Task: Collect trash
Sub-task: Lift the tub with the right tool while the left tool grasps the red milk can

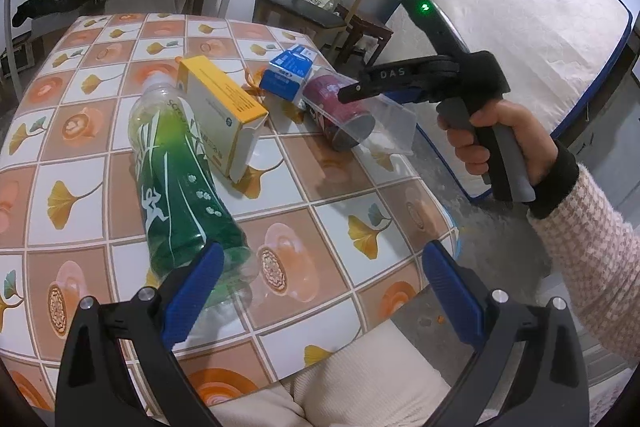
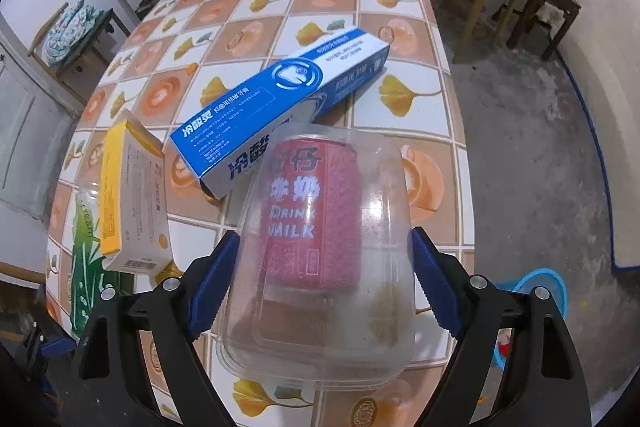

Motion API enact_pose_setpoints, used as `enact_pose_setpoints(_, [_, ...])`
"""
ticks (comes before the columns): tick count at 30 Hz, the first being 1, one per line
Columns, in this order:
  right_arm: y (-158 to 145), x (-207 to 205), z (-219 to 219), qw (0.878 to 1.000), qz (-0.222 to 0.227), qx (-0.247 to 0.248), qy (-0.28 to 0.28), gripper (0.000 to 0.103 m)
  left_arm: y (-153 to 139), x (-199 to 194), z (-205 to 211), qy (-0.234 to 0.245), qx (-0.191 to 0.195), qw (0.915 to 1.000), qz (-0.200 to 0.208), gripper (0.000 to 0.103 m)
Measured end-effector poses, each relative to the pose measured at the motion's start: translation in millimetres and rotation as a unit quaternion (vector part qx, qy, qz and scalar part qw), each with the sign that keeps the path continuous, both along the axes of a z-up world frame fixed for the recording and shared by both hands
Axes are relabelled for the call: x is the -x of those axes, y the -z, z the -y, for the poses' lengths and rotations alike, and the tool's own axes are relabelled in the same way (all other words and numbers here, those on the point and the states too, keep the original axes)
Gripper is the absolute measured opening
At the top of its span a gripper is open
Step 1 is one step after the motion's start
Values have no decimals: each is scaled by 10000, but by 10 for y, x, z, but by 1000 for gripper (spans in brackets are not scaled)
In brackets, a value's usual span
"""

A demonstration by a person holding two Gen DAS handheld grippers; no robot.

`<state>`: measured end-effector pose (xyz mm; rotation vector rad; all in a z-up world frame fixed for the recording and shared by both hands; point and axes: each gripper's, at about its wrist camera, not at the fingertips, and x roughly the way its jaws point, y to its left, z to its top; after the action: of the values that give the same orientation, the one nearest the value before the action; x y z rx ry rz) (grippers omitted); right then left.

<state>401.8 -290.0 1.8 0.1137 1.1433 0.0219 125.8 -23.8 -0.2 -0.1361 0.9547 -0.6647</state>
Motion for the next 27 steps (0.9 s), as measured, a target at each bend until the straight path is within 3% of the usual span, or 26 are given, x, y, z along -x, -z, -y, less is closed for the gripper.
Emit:
enact_pose_setpoints(14, [-228,154,-58,9979,568,261,-167,79,11,-1,54,50,-36,10000,-43,97])
enact_pose_setpoints(20, [-347,311,10,9963,846,-39,-129,79,-3,-12,118,114,-86,9999,-58,97])
enact_pose_setpoints(27, [-559,581,271,9875,1384,-737,131,79,-71,-135,269,135,-118,9998,13,97])
